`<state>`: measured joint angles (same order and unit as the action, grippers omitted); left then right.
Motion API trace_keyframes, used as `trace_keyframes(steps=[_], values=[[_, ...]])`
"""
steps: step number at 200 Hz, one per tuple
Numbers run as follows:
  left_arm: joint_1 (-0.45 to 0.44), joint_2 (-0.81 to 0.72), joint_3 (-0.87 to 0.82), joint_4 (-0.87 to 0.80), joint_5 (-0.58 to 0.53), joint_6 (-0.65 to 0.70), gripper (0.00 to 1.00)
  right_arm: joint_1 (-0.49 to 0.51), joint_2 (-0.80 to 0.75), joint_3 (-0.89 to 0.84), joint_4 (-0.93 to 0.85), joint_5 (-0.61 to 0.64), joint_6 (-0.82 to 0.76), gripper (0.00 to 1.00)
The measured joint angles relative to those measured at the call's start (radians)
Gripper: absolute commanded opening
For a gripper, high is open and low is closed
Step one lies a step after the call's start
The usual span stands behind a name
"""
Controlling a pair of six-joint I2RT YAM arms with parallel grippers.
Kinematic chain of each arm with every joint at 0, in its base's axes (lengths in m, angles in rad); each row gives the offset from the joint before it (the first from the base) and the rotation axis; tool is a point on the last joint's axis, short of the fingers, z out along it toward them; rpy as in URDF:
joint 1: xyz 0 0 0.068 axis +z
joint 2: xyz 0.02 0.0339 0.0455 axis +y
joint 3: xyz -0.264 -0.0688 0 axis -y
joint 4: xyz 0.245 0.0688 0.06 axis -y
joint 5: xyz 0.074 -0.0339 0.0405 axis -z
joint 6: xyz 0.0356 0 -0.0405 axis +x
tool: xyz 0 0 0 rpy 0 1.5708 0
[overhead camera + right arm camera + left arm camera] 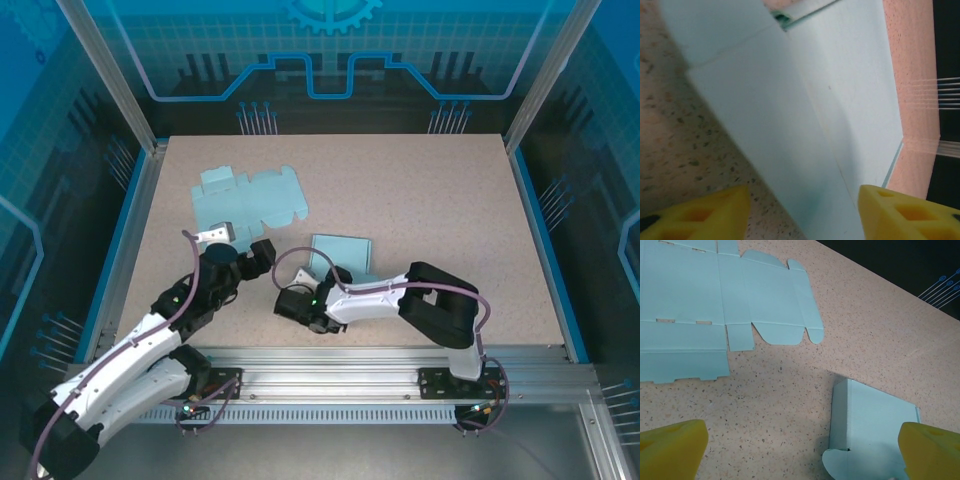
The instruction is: Fold the paper box
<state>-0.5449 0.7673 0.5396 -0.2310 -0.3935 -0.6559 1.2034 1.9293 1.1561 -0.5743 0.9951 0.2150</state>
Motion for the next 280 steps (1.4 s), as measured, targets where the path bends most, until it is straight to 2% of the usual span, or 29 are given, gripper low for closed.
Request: trace_keyframes(steps=[37, 92, 121, 151, 186, 222, 280], values=[[0.001, 0.010, 0.000, 0.000, 0.000, 0.000, 0.99, -0.039, -0.038, -0.023, 0.060, -0.039, -0.043, 0.24], [0.007, 0.012, 0.000, 0.000, 0.000, 0.003, 0.99, -0.074, -0.080, -0.023, 0.104, -0.083, -0.127, 0.08], [0.008, 0.012, 0.001, 0.000, 0.000, 0.010, 0.99, -0.091, -0.122, 0.000, 0.066, -0.123, -0.159, 0.00], [0.010, 0.014, 0.013, -0.002, 0.001, 0.031, 0.99, -0.100, -0.160, 0.066, -0.021, -0.194, -0.168, 0.00], [0.012, 0.023, 0.051, -0.001, 0.010, 0.065, 0.99, -0.140, -0.217, 0.144, -0.141, -0.342, -0.183, 0.00], [0.014, 0.038, 0.073, 0.004, 0.037, 0.120, 0.99, -0.259, -0.253, 0.214, -0.250, -0.565, -0.210, 0.00], [0.051, 0.132, 0.141, 0.035, 0.143, 0.206, 0.99, -0.451, -0.267, 0.340, -0.373, -0.923, -0.247, 0.00]])
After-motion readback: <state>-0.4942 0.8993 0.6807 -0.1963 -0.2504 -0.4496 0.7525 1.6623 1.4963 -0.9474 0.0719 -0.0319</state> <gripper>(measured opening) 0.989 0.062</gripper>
